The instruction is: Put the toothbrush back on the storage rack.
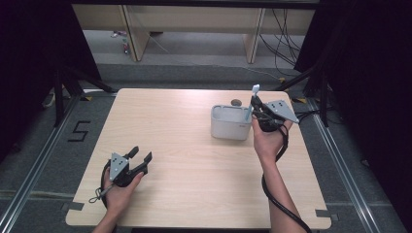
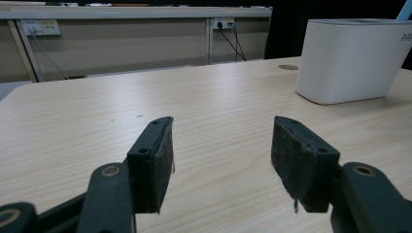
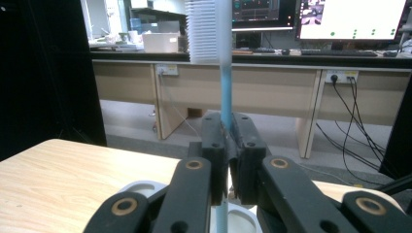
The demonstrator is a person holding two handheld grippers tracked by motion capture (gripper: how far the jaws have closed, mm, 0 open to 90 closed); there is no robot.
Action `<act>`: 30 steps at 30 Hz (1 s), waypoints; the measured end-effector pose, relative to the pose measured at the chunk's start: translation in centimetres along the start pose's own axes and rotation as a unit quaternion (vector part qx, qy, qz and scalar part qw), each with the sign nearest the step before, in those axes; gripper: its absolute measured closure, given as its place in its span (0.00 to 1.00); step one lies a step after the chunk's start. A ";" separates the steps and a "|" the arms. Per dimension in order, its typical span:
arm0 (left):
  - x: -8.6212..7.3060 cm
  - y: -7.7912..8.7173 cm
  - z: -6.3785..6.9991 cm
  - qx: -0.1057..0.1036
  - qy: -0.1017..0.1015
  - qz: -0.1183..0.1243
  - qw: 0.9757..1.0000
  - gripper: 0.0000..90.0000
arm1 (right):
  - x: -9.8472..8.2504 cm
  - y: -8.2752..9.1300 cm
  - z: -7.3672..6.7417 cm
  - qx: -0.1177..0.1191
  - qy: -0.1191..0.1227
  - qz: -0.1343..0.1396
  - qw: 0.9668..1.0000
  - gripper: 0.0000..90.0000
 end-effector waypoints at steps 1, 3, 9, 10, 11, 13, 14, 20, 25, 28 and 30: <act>0.0 0.0 0.0 0.000 0.000 0.000 1.000 0.45 | -0.1 0.1 0.1 -0.001 0.006 -0.004 1.000 0.96; 0.0 0.0 0.0 0.000 0.000 0.000 1.000 0.45 | -0.4 0.1 0.1 0.001 0.001 -0.007 1.000 0.95; 0.0 0.0 0.0 0.000 0.000 0.000 1.000 0.45 | -1.3 0.1 0.4 -0.002 0.004 -0.014 1.000 0.95; 0.0 0.0 0.0 0.000 0.000 0.000 1.000 0.45 | -1.5 0.1 0.4 -0.002 0.003 -0.017 1.000 0.95; 0.0 0.0 0.0 0.000 0.000 0.000 1.000 0.45 | -1.6 0.1 0.3 0.000 0.001 -0.019 1.000 0.95; 0.0 0.0 0.0 0.000 0.000 0.000 1.000 0.45 | -1.9 0.1 0.3 -0.001 -0.001 -0.021 1.000 0.95; 0.0 0.0 0.0 0.000 0.000 0.000 1.000 0.45 | -2.0 0.1 0.3 -0.005 -0.004 -0.023 1.000 0.95; 0.0 0.0 0.0 0.000 0.000 0.000 1.000 0.45 | -2.6 0.0 0.4 0.000 -0.003 -0.027 1.000 0.95; 0.0 0.0 0.0 0.000 0.000 0.001 1.000 0.45 | -3.1 0.0 0.5 -0.003 -0.003 -0.032 0.999 0.95; 0.0 0.0 0.0 0.000 0.000 0.001 1.000 0.45 | -3.5 0.0 0.5 -0.005 -0.002 -0.036 0.999 0.95; 0.0 0.0 0.0 0.000 0.000 0.001 1.000 0.45 | -3.7 0.0 0.6 -0.004 -0.003 -0.039 0.999 0.95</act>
Point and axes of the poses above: each handheld gripper's, and its own axes: y roughly backward along the jaws, x roughly out of its top, z roughly to its right, the point moved 9 cm from there along -y, roughly forward along the jaws, and after that the axes turned 10 degrees about z, right-handed, at the moved point
